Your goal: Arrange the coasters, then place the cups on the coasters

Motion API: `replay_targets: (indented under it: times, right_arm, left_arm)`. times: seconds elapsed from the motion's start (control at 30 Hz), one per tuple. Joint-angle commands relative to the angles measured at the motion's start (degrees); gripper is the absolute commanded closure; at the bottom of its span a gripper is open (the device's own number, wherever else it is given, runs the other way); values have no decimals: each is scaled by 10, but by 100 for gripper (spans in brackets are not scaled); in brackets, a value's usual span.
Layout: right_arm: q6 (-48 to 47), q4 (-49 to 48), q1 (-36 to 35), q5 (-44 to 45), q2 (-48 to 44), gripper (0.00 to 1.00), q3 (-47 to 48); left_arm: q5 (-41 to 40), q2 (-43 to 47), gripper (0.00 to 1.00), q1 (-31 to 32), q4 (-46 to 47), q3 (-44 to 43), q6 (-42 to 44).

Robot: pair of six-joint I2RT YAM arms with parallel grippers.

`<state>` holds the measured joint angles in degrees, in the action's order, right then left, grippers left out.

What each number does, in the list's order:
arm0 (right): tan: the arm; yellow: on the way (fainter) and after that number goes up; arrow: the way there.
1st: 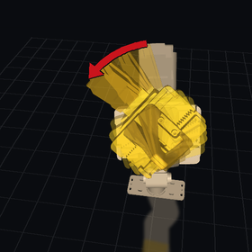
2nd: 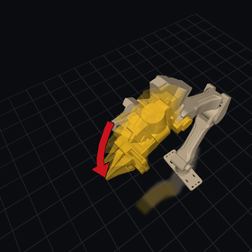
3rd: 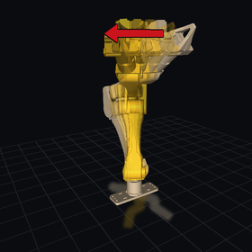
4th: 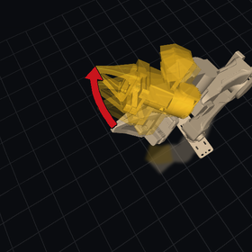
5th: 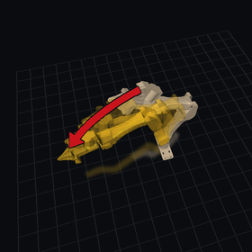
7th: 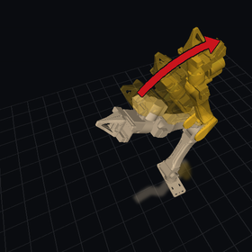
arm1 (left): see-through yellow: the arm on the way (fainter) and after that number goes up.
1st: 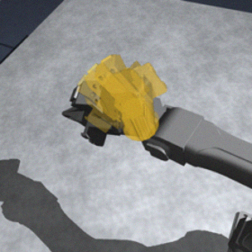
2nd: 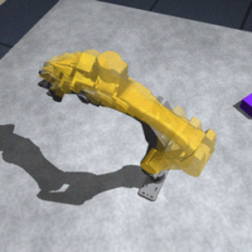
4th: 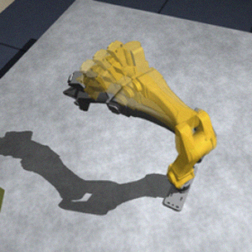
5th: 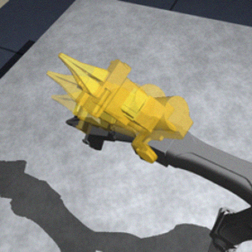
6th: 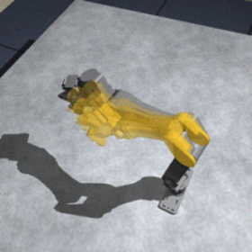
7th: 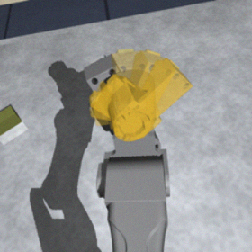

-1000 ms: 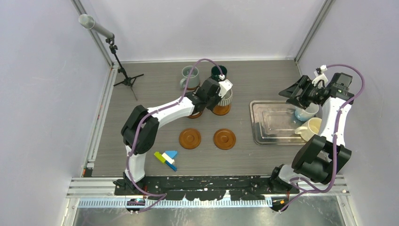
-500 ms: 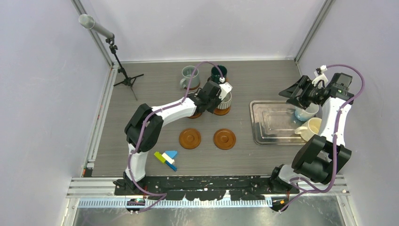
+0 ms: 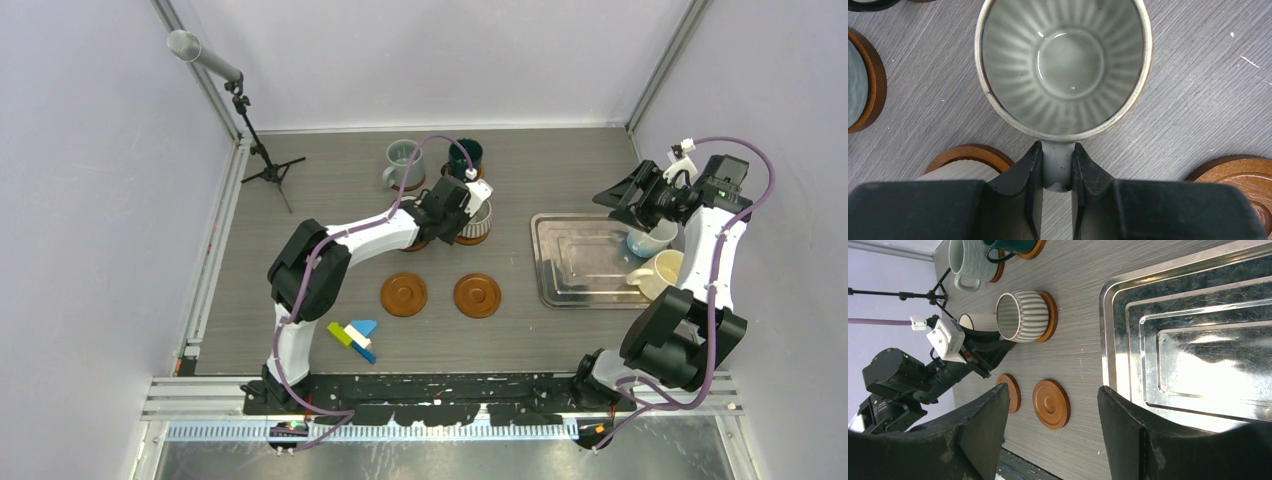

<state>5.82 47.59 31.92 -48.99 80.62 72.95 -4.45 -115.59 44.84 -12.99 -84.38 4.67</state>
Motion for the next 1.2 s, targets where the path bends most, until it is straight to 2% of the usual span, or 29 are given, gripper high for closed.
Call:
replay_targets:
  times: [0.0,0.83,1.03,1.17]
  right_arm:
    - [-2,-15,-4,0,-9,30,1]
    - [-1,-13,-4,-4,-13,30,4]
    - [-2,-12,-4,-4,-13,30,5]
    - [-1,-11,-4,-3,-13,30,5]
  left_arm:
    - [2,10,100,-4,30,-8,-12]
    - [-20,24,95,-3,-8,-10,-8]
    - [-18,23,90,-3,-22,-15,-8]
    - [-21,25,81,-3,-31,-19,-8]
